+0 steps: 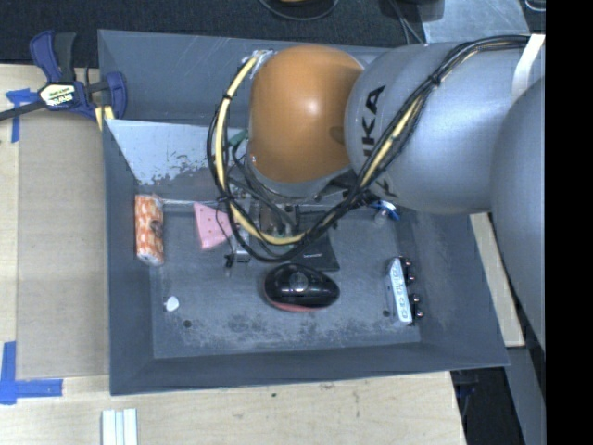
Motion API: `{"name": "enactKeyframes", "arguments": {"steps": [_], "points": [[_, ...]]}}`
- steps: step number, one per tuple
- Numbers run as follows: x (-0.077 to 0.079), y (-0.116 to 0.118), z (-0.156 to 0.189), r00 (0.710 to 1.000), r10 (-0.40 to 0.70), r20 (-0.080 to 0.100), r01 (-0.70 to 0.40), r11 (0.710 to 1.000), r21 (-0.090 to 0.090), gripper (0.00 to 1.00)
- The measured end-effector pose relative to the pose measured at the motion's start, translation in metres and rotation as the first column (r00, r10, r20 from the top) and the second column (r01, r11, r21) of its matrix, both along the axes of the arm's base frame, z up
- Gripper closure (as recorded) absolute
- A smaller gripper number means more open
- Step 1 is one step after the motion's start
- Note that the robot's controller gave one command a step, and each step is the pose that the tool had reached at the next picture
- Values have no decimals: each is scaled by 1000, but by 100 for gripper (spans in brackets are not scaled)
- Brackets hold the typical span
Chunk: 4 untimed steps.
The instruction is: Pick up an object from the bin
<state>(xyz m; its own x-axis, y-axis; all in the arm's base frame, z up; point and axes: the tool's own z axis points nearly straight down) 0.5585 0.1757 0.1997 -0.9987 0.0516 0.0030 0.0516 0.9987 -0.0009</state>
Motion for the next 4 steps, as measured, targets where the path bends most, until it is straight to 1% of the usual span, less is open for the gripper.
{"name": "enactKeyframes", "arguments": {"steps": [1,2,3,4], "points": [[-10,-8,-39,1000,-14,3,14,1000,1,0],[17,-19,-78,989,-145,6,145,989,2,0],[60,-36,-91,997,80,8,-80,997,1,0],[48,-74,-116,968,-250,7,250,968,3,0]]}}
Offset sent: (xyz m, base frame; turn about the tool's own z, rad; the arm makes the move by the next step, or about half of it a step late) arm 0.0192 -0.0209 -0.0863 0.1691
